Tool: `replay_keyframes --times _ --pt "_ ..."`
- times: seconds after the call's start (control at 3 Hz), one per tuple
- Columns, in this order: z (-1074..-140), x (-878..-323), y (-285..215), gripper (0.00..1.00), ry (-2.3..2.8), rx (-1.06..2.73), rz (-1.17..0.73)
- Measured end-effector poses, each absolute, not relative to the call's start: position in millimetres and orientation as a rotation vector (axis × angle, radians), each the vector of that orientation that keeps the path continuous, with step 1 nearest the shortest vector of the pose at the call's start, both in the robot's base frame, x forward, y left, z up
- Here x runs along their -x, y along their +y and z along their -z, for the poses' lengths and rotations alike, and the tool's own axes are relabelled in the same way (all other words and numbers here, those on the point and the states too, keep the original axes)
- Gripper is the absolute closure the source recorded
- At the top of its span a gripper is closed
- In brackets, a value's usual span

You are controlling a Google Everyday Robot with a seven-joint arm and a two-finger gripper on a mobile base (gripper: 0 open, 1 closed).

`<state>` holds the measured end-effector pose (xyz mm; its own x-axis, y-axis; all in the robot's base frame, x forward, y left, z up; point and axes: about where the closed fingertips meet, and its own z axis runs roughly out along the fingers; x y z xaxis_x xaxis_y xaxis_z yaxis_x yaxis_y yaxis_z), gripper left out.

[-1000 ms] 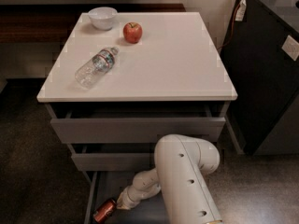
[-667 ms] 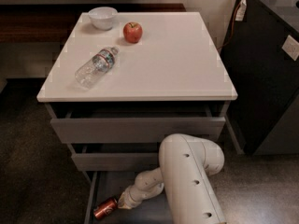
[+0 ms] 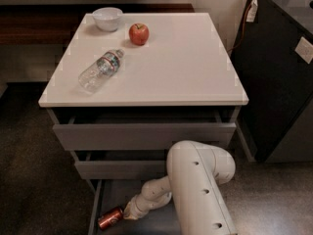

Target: Pick coke can from bottom drawer and place on counter

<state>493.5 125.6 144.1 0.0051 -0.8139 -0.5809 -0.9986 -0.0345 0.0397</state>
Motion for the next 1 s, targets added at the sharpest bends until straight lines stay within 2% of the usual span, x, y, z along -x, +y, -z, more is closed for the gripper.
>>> replay_keyframes --times 0.67,1.0 --pt "-142.4 -490.2 127.4 0.08 1.863 1.907 -0.658" --pt "-143.2 -491.0 127.8 0.0 1.857 1.922 -0.662"
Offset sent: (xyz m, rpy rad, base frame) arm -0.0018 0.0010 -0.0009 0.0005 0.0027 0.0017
